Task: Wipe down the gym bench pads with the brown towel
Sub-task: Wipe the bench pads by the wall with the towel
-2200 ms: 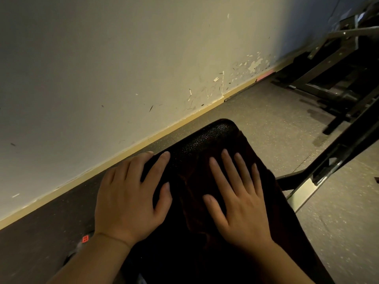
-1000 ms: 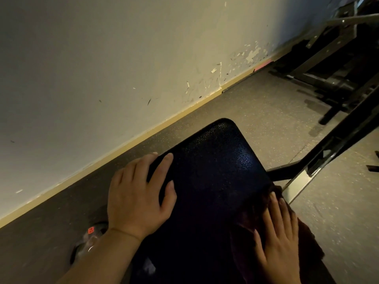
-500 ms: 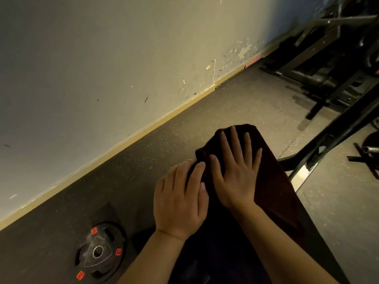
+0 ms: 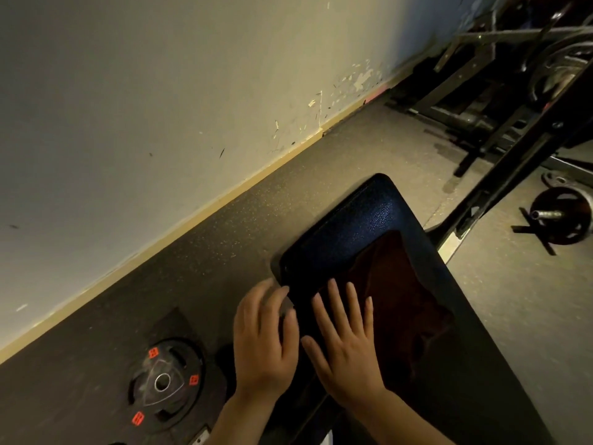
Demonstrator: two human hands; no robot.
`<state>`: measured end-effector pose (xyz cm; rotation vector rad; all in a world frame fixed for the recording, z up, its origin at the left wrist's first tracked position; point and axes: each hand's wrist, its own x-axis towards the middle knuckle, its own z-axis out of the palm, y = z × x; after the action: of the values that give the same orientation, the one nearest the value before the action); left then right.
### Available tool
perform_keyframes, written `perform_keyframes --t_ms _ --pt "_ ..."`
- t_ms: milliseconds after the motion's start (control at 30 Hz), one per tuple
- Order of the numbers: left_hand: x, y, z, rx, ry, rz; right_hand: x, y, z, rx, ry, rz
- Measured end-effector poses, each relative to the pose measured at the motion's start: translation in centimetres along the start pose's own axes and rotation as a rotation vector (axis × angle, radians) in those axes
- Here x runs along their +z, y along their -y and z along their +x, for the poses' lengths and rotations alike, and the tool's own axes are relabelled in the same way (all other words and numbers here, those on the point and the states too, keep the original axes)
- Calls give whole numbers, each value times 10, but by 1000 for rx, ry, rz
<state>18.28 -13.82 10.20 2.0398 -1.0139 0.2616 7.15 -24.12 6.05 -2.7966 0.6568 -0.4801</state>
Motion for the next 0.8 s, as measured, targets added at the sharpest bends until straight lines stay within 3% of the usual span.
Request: perform_keyframes --t_ms 100,200,400,600,800 --pt "-13 7 -20 -78 41 7 -9 0 23 -70 12 -20" --pt "-21 9 -16 -31 79 19 -18 0 58 -160 2 -53" --pt "-38 10 -10 38 119 19 -23 18 117 -149 -54 -58" --pt "-38 13 -7 78 104 73 -13 21 91 -123 -152 -10" --pt "-31 9 29 318 117 166 -5 3 37 -84 -43 55"
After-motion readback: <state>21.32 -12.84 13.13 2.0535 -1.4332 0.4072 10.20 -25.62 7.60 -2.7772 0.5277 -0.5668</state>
